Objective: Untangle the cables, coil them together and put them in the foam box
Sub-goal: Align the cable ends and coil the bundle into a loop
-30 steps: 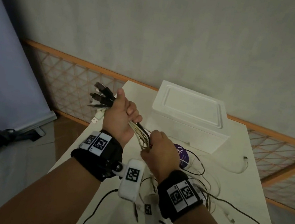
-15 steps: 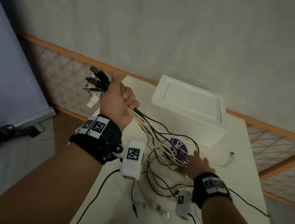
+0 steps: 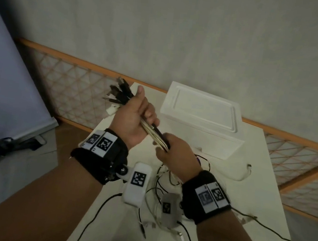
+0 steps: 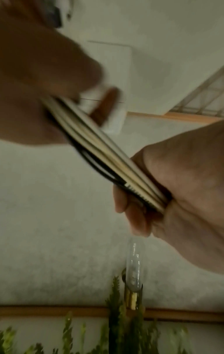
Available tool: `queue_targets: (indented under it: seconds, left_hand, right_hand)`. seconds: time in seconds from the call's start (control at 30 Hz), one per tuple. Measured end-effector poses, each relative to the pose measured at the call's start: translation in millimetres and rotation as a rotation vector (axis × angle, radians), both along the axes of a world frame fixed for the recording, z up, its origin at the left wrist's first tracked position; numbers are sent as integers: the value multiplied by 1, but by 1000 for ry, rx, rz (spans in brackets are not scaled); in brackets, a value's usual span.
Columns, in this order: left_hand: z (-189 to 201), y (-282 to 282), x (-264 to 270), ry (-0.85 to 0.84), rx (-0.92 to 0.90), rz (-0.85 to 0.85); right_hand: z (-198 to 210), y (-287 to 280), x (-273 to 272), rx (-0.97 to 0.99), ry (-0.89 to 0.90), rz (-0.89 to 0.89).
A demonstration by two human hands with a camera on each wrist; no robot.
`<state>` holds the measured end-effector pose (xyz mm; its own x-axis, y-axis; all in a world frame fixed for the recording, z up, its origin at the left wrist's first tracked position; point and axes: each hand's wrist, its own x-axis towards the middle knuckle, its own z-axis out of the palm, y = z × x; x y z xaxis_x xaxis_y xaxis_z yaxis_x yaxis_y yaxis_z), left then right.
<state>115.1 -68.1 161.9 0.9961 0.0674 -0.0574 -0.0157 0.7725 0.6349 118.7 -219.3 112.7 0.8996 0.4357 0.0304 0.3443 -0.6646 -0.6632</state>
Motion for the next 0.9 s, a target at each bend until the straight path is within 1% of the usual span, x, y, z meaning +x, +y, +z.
queue_targets:
  seconds: [0.07, 0.1, 0.17, 0.2, 0.27, 0.33, 0.4, 0.43, 0.47, 0.5, 0.53, 0.6, 0.63, 0.67, 0.7, 0.77, 0.8, 0.87, 0.9]
  left_hand:
    - [1, 27, 2, 27, -62, 101]
    - [1, 41, 4, 41, -103, 161]
    - [-5, 65, 7, 82, -160, 243]
    - [-10, 73, 8, 107, -174, 270]
    - [-24, 76, 8, 147, -178, 291]
    - [-33, 71, 9, 173, -194, 297]
    - [-33, 70, 13, 175, -217, 312]
    - [-32, 71, 16, 167, -227, 321]
    - [-32, 72, 18, 164, -232, 332]
    - [-35, 74, 20, 168, -232, 341]
    - [-42, 75, 21, 176, -227, 344]
    - [-61, 74, 19, 219, -212, 341]
    - [-72, 73, 16, 250, -204, 340]
    - [-82, 71, 13, 281, -195, 347]
    - [-90, 68, 10, 308, -189, 361]
    - [-96, 56, 4, 325, -190, 392]
    - [-95, 48, 3, 315, -191, 391]
    - [-87, 26, 0, 281, -196, 352]
    - [-81, 14, -1, 258, -200, 313]
  right_hand:
    - [-20, -25, 4, -188, 43, -35]
    - [-27, -38, 6, -273, 78, -81]
    - [-29, -63, 10, -382, 122, -158]
    - [-23, -72, 13, -440, 93, -168]
    - [5, -80, 18, -555, -66, -215]
    - [39, -81, 18, -602, -328, -360]
    - [61, -84, 15, -545, -682, -542]
    - [63, -86, 12, -493, -824, -589]
    - [63, -86, 9, -473, -903, -598]
    - [57, -86, 8, -493, -881, -570]
    - [47, -88, 8, -557, -757, -510]
    - [17, -95, 11, -706, -342, -356]
    - [1, -100, 11, -705, -155, -287]
    - [-11, -103, 9, -625, -45, -233]
    - [-21, -104, 7, -487, -14, -212]
    - [-26, -91, -1, -239, -93, -241]
    - [-25, -77, -6, -158, -141, -220]
    - [-18, -40, -16, -100, -166, -54]
    - [-15, -20, -20, -124, -142, 33]
